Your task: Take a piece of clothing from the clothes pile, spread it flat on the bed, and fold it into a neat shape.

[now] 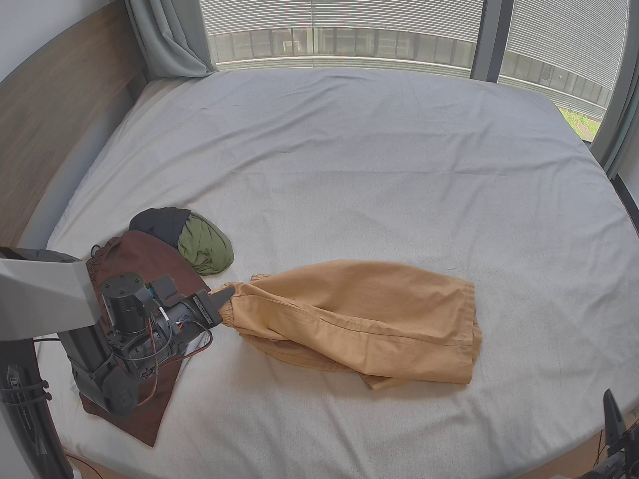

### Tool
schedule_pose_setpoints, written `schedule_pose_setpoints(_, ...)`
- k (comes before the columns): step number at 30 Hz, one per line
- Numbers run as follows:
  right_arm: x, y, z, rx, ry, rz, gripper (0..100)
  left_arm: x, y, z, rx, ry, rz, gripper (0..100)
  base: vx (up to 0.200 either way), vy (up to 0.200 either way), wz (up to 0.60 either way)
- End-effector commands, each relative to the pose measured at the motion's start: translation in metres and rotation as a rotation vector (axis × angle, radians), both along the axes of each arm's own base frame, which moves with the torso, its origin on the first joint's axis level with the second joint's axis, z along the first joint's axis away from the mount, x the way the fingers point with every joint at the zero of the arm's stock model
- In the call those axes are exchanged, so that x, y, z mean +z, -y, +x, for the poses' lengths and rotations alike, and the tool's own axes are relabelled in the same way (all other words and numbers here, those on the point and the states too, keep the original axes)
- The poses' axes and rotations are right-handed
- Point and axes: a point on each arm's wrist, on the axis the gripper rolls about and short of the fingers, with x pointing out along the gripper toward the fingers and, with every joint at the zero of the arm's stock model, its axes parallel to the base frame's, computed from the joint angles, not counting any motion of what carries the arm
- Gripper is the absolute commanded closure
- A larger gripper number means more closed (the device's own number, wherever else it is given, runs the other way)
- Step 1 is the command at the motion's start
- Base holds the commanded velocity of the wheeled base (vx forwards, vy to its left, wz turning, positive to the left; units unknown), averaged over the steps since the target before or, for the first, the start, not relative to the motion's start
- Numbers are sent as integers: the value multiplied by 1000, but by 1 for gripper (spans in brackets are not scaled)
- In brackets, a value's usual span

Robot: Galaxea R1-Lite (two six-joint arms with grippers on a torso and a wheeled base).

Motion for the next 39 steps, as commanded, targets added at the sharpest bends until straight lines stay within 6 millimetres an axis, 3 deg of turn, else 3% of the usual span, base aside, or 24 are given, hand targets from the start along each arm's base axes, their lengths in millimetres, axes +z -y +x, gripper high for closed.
schedule_pose_setpoints(1, 40, 1, -4, 11, 129, -5, 0, 0, 0, 0, -1, 0, -1, 100, 0, 0, 0)
schedule_pose_setpoints(4, 59, 1, 1, 40, 107, -4, 0, 0, 0, 0, -1, 0, -1, 100, 0, 0, 0)
schedule_pose_setpoints(14, 63, -2, 23, 113, -44, -14, 0, 1, -1, 0, 1, 3, 1, 100, 0, 0, 0)
schedule_pose_setpoints(22, 83, -4, 41, 183, -163, -19, 0, 1, -1, -3, -15, 18, 34, 100, 0, 0, 0)
schedule_pose_setpoints(28, 102, -10, 66, 301, -251, -32, 0, 7, -1, -2, -17, 42, 28, 100, 0, 0, 0)
schedule_pose_setpoints(29, 106, -14, 78, 342, -288, -66, 0, 10, -1, -3, -23, 52, 24, 100, 0, 0, 0)
schedule_pose_setpoints(31, 108, -16, 84, 361, -303, -79, 0, 13, -1, -4, -31, 59, 21, 100, 0, 0, 0)
schedule_pose_setpoints(34, 115, -27, 113, 433, -376, -90, 0, 19, -2, -6, -59, 73, 13, 100, 0, 0, 0)
schedule_pose_setpoints(39, 119, -33, 133, 481, -421, -86, 0, 20, -2, -7, -61, 78, 12, 100, 0, 0, 0)
